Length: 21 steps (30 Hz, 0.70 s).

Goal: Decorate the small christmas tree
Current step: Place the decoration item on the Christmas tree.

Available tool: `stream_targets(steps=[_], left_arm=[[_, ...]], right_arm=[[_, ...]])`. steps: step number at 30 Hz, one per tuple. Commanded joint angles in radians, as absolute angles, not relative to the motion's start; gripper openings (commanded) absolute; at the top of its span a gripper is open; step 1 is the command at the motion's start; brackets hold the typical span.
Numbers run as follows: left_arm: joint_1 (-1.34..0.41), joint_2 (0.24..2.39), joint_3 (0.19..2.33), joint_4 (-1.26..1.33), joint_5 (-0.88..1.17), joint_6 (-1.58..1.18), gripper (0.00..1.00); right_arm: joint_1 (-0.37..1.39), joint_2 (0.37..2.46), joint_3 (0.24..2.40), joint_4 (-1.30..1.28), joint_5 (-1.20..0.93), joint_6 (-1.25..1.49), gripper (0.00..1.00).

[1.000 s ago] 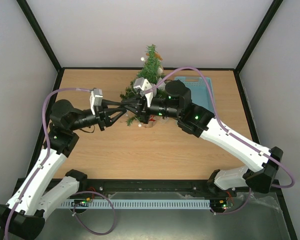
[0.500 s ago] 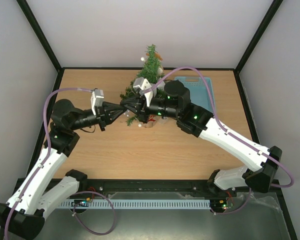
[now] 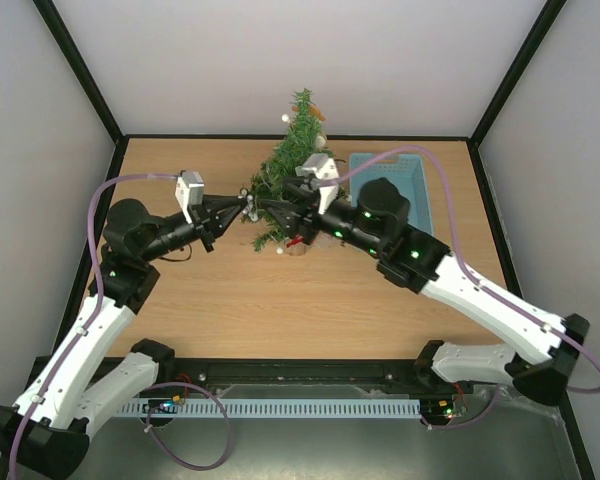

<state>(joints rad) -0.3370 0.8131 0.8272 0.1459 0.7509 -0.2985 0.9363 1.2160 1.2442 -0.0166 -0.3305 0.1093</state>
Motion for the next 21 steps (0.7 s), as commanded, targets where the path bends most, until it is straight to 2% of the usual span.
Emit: stream_targets(steps=[1,3,5,10,21], left_arm=[[-0.334,0.826,0.82,0.227,0.63,-0.308,0.02],[-0.333,0.842,0.814,0.272,0.604,-0.334,0.02],[-0.332,0.859,0.802,0.326,0.575,-0.359,0.02],[-0.331,0.918,0.735,0.469,0.512,-0.354,0.02],[-0.332,1.059,0.776,0.675,0.498,-0.397,0.02]], right_arm=[[0.943,1.07,1.169,0.131,-0.187,0.152,0.67],[0.943,1.038,1.156,0.126,-0.155,0.156,0.79],[0.943,1.011,1.143,0.118,-0.134,0.155,1.0],[0.942,0.96,1.101,0.112,-0.119,0.139,0.98],[0.943,0.934,1.094,0.061,-0.08,0.079,0.98]])
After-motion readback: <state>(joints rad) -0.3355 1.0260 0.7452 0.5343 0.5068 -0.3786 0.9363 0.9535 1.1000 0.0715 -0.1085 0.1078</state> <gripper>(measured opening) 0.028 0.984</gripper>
